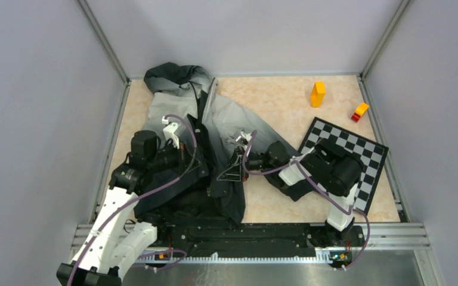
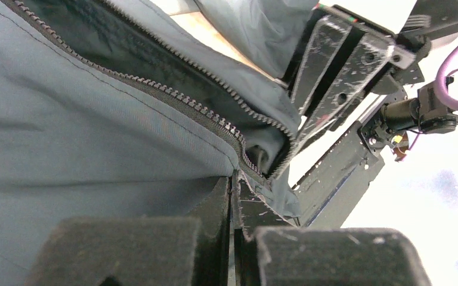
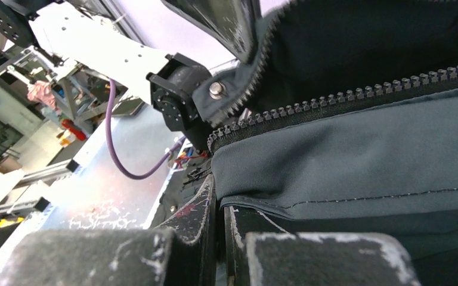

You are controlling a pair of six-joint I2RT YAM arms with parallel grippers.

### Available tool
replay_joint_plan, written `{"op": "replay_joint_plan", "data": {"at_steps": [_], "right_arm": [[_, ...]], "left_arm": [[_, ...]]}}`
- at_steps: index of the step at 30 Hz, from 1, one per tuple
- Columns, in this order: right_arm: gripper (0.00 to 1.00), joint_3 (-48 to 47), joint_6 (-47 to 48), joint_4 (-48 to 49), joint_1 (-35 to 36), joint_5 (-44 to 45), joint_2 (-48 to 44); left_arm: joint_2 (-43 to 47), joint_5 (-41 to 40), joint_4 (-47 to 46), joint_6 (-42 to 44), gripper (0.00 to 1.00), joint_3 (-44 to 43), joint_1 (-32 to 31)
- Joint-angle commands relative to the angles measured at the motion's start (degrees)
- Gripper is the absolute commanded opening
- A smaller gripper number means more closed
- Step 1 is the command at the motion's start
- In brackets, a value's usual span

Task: Zip up the jacket

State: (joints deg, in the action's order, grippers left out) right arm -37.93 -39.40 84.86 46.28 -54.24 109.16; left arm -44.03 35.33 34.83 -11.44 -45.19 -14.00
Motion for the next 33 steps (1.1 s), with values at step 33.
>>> {"op": "replay_joint_plan", "data": {"at_steps": [33], "right_arm": [[0.00, 3.1, 4.6, 8.0, -3.2, 8.8, -5.1]], "left_arm": [[-3.1, 9.2, -0.5, 3.3, 0.00, 0.3, 0.0]]}}
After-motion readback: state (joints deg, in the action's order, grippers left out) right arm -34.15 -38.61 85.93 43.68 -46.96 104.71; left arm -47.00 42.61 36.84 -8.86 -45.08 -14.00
